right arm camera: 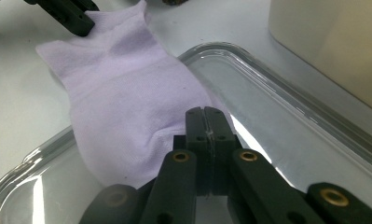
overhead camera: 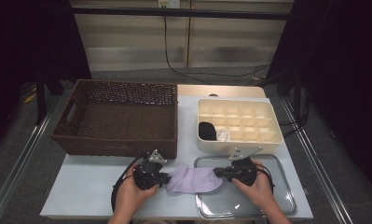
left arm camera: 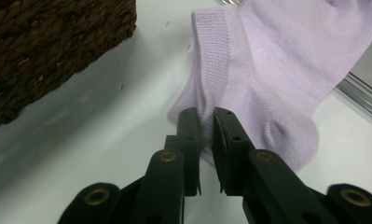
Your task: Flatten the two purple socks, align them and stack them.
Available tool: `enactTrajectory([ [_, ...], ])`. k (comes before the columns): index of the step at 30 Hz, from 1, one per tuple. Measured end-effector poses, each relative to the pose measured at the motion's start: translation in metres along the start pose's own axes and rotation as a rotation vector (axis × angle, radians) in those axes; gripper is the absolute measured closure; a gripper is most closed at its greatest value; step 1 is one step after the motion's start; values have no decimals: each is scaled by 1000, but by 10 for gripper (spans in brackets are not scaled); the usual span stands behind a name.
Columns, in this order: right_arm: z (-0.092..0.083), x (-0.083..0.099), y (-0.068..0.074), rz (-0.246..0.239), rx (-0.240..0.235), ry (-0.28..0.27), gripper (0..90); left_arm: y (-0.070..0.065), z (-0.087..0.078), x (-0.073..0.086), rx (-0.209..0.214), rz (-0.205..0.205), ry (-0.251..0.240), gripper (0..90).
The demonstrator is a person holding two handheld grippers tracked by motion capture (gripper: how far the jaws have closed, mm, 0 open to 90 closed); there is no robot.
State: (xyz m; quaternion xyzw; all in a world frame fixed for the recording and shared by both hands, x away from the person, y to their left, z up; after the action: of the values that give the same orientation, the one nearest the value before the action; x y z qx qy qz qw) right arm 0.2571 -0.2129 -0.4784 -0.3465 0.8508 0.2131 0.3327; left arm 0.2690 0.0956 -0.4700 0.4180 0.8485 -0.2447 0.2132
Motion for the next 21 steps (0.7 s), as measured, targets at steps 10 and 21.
enactTrajectory([
  [10,-13,-13,8,-18,9,-74,854,3,-4,-2,-24,-23,-82,604],
  [21,0,-10,16,-37,-24,-35,900,-7,8,-1,-25,58,-33,786],
])
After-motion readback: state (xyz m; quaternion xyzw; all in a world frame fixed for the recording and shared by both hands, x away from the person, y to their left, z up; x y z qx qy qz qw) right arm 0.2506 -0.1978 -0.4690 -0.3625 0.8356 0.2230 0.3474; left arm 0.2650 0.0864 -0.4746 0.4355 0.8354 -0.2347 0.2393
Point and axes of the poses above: each handheld gripper's, and its own axes: z roughly forward along the jaws, x roughly out of its underside, y roughly to its left, the point moved 1 cm from there along z, roughly forward along the jaws, and after that the axes turned 4 degrees about x, right-handed, at the moved point
